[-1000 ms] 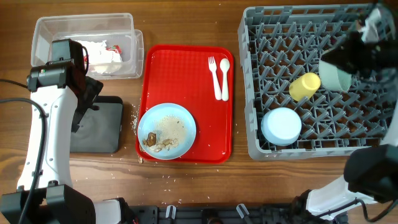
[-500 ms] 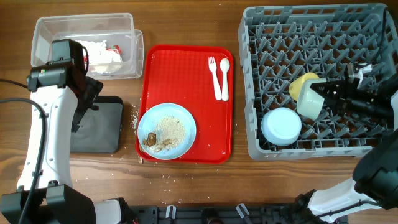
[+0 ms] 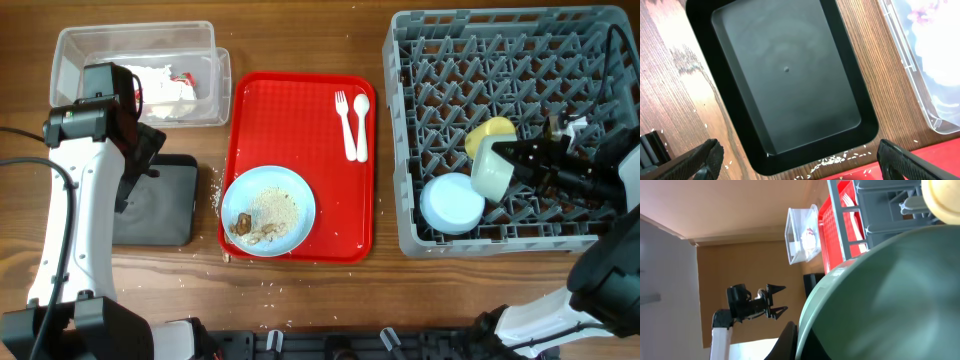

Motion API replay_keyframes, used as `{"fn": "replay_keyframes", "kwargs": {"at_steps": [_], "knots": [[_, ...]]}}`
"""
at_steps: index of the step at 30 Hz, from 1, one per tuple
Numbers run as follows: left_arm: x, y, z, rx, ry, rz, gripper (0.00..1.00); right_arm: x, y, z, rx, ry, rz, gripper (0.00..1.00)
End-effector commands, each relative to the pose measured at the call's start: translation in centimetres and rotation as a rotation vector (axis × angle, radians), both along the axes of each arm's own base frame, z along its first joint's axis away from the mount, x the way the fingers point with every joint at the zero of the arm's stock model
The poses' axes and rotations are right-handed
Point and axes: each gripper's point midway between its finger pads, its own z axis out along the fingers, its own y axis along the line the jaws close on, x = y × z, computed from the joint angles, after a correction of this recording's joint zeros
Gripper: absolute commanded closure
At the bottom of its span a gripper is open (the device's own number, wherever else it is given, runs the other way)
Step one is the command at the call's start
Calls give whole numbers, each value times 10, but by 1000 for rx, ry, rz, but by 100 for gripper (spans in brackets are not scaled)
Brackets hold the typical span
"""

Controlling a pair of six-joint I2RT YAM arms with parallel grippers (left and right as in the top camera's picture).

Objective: Sort waste into correct bins and load items into the dishwasher rack
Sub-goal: 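Lower the mint-green bowl into the rack and release it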

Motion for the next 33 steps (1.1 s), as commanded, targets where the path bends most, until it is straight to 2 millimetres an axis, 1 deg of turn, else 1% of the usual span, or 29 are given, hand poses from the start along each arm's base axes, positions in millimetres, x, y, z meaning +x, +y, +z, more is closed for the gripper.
{"fn": "replay_keyframes", "kwargs": {"at_steps": [1, 4, 6, 11, 13, 17, 21, 23, 25, 27, 28, 29, 30, 31, 33], "knots": [[-2, 2, 5, 11, -13, 4, 0, -8, -13, -12, -30, 54, -28, 96], [-2, 2, 5, 11, -13, 4, 0, -9, -31, -10, -32, 47, -82, 96], [-2, 2, 5, 11, -13, 4, 0, -9, -38, -9, -30, 43, -108, 96], [-2, 2, 5, 11, -13, 4, 0, -1, -44, 4, 23, -22, -158, 96], [-2, 2, 5, 11, -13, 4, 0, 3, -47, 5, 18, -53, -167, 96], [-2, 2, 5, 11, -13, 4, 0, 2, -47, -1, -10, -38, -155, 96], [-2, 2, 5, 11, -13, 4, 0, -2, -61, -26, -87, 98, -171, 94], [-2, 2, 5, 11, -13, 4, 0, -5, -70, -32, -131, 120, -178, 87], [-2, 2, 5, 11, -13, 4, 0, -9, -82, -34, -194, 159, -189, 79], [-2, 2, 5, 11, -13, 4, 0, -12, -95, -35, -267, 206, -203, 75], [-2, 2, 5, 11, -13, 4, 0, -15, -108, -36, -348, 268, -221, 72], [-2, 2, 5, 11, -13, 4, 0, -17, -117, -35, -401, 313, -240, 70], [-2, 2, 5, 11, -13, 4, 0, -21, -130, -31, -475, 383, -283, 67], [-2, 2, 5, 11, -13, 4, 0, -22, -137, -23, -520, 408, -321, 61], [-2, 2, 5, 11, -13, 4, 0, -25, -146, -7, -580, 423, -380, 31]]}}
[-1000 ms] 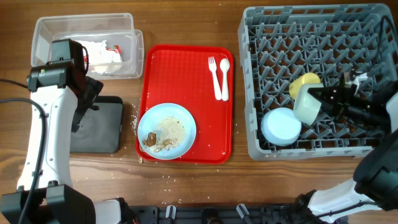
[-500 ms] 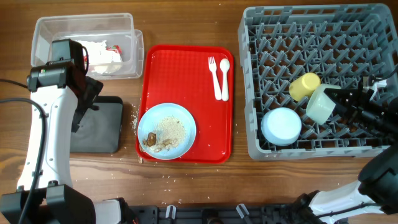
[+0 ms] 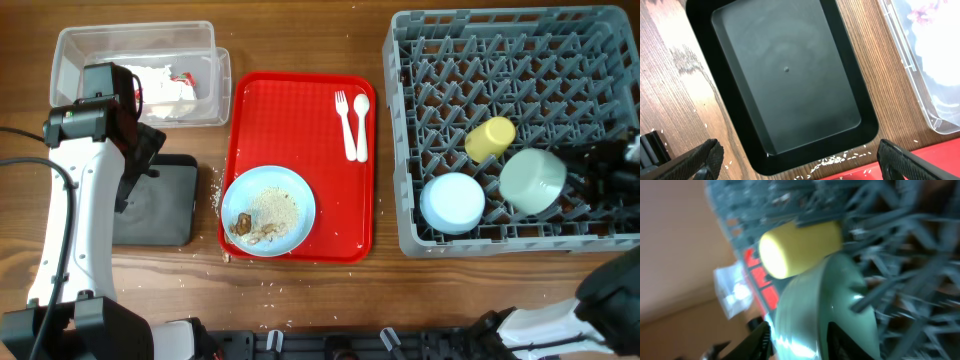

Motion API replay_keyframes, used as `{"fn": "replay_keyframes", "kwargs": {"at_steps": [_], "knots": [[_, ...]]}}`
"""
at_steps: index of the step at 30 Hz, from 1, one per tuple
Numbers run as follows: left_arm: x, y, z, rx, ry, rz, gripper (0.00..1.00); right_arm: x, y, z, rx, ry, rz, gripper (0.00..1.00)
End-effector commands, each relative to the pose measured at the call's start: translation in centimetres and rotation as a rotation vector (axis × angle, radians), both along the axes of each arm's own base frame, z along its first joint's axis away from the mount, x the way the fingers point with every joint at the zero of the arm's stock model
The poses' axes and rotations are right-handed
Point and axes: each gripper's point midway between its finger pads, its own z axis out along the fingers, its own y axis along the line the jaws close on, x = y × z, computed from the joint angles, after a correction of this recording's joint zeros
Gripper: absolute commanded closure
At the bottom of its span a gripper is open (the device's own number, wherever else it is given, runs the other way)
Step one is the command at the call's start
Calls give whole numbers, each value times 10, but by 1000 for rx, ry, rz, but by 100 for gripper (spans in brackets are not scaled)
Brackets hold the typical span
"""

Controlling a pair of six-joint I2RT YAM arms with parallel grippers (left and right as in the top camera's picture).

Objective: Sort waste into correct bins and load items into the dishwasher rack
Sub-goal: 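Lower the mint-green bowl into the rack and release it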

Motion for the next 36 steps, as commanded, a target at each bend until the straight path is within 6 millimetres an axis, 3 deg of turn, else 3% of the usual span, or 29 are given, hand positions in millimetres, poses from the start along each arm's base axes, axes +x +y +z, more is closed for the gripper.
{"fn": "replay_keyframes", "kwargs": {"at_steps": [1, 5, 9, 14, 15, 16, 26, 36], "knots": [[-2, 2, 5, 11, -13, 4, 0, -13, -28, 28, -206, 105, -129, 19], [-2, 2, 5, 11, -13, 4, 0, -21, -27, 58, -297, 65, -165, 18], [-2, 2, 5, 11, -13, 4, 0, -18, -2, 80, -366, 2, -106, 27], [-2, 2, 5, 11, -13, 4, 0, -14, 24, 49, -491, 196, -35, 68], [-2, 2, 5, 11, -13, 4, 0, -14, 35, 40, -498, 232, -3, 85], [-2, 2, 5, 11, -13, 4, 0, -18, 43, 22, -536, 322, 19, 95], [-2, 2, 5, 11, -13, 4, 0, -37, 10, -19, -700, 642, -107, 95], [-2, 2, 5, 11, -13, 4, 0, -31, 3, -40, -684, 689, -111, 95]]}}
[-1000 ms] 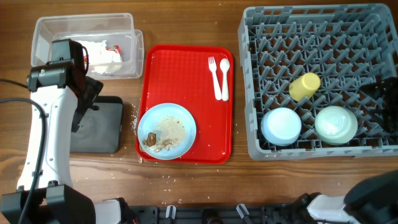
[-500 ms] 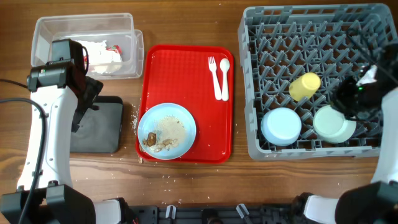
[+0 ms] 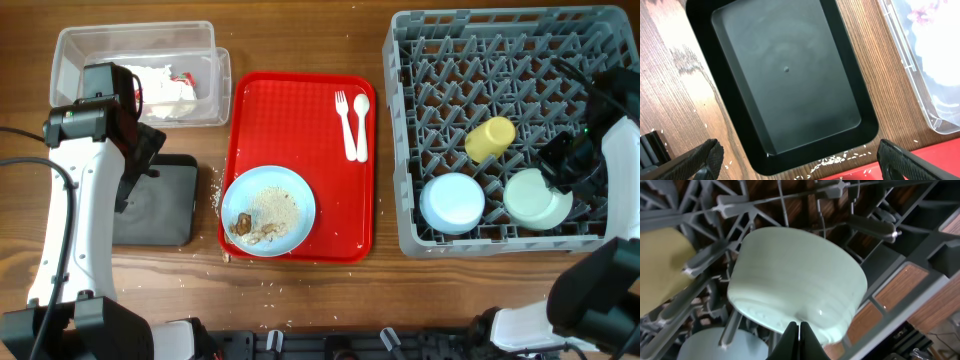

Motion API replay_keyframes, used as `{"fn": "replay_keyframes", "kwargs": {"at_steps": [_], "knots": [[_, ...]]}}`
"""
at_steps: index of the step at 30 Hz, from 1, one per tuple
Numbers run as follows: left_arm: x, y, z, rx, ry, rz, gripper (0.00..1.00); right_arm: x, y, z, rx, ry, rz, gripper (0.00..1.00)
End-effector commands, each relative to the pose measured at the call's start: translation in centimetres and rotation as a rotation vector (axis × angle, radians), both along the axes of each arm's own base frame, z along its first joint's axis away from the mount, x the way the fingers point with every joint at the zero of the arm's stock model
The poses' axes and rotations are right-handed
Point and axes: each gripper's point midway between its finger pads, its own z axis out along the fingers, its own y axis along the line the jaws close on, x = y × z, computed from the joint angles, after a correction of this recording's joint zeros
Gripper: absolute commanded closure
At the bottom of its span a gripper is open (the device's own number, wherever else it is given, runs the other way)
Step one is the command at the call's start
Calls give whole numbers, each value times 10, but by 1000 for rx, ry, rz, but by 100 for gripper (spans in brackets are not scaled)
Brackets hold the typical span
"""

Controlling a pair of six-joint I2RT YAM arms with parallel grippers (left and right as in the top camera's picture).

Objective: Sort waste into correct bins and load items into the dishwasher rack
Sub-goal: 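Lower the mint-green bowl into the rack and release it, then reach the right gripper to the white fork on the red tray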

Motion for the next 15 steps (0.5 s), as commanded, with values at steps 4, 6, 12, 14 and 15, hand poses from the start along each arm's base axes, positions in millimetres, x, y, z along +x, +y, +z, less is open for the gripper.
{"fn": "replay_keyframes", "kwargs": {"at_steps": [4, 6, 12, 14, 15], "knots": [[-2, 2, 5, 11, -13, 4, 0, 3, -25, -13, -26, -12, -97, 95], [-2, 2, 5, 11, -13, 4, 0, 3, -34, -14, -30, -29, -128, 95], [-2, 2, 5, 11, -13, 4, 0, 7, -36, -8, 51, -108, -155, 96], [-2, 2, 5, 11, -13, 4, 0, 19, -18, 10, 128, -219, -68, 96], [-2, 2, 5, 11, -13, 4, 0, 25, -11, 18, 153, -266, -25, 96]]}}
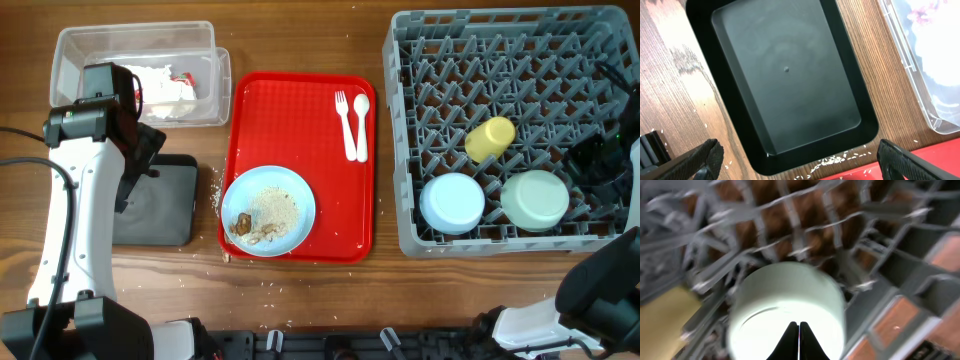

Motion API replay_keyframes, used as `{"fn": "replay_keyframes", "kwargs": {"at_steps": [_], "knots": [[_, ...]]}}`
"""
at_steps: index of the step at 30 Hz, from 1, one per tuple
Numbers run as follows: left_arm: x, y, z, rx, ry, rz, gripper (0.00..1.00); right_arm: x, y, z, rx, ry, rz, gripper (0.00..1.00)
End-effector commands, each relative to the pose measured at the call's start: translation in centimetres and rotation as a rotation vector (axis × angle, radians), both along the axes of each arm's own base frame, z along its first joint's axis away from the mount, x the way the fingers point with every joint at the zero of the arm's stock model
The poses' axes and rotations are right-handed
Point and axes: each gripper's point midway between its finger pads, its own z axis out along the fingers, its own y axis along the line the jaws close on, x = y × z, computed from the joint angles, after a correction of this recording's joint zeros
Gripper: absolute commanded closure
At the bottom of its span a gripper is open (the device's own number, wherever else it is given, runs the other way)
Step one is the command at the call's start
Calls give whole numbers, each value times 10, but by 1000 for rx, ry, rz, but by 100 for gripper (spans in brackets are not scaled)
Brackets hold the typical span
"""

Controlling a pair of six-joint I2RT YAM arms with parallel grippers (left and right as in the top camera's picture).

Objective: Sort waste into correct bins and load items into the dishwasher rack
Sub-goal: 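Reach the right gripper to the white fork on the red tray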

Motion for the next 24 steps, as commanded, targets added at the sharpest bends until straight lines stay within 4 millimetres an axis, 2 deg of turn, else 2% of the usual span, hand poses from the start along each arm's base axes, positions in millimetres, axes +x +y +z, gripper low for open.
{"fn": "replay_keyframes", "kwargs": {"at_steps": [1, 2, 3, 4, 5, 6, 7, 8, 10, 12, 14, 16, 19, 21, 24], "knots": [[-2, 2, 5, 11, -13, 4, 0, 29, 44, 43, 132, -275, 211, 96], [-2, 2, 5, 11, -13, 4, 0, 43, 64, 66, 176, -414, 321, 94], [-2, 2, 5, 11, -13, 4, 0, 53, 84, 88, 210, -533, 424, 87], [-2, 2, 5, 11, -13, 4, 0, 63, 114, 121, 249, -691, 555, 62], [-2, 2, 5, 11, -13, 4, 0, 69, 136, 145, 248, -789, 635, 26], [-2, 2, 5, 11, -13, 4, 0, 73, 148, 157, 234, -828, 665, 17], [-2, 2, 5, 11, -13, 4, 0, 77, 170, 169, 229, -864, 713, 14], [-2, 2, 5, 11, -13, 4, 0, 81, 187, 175, 231, -881, 754, 13], [-2, 2, 5, 11, -13, 4, 0, 88, 236, 181, 242, -892, 866, 12], [-2, 2, 5, 11, -13, 4, 0, 94, 282, 177, 217, -856, 971, 12], [-2, 2, 5, 11, -13, 4, 0, 104, 333, 163, 129, -753, 1092, 10], [-2, 2, 5, 11, -13, 4, 0, 115, 358, 147, 28, -634, 1164, 1], [-2, 2, 5, 11, -13, 4, 0, 136, 383, 116, 12, -484, 1211, 1], [-2, 2, 5, 11, -13, 4, 0, 153, 395, 88, 25, -407, 1241, 4], [-2, 2, 5, 11, -13, 4, 0, 173, 406, 33, 44, -321, 1230, 15]]}}
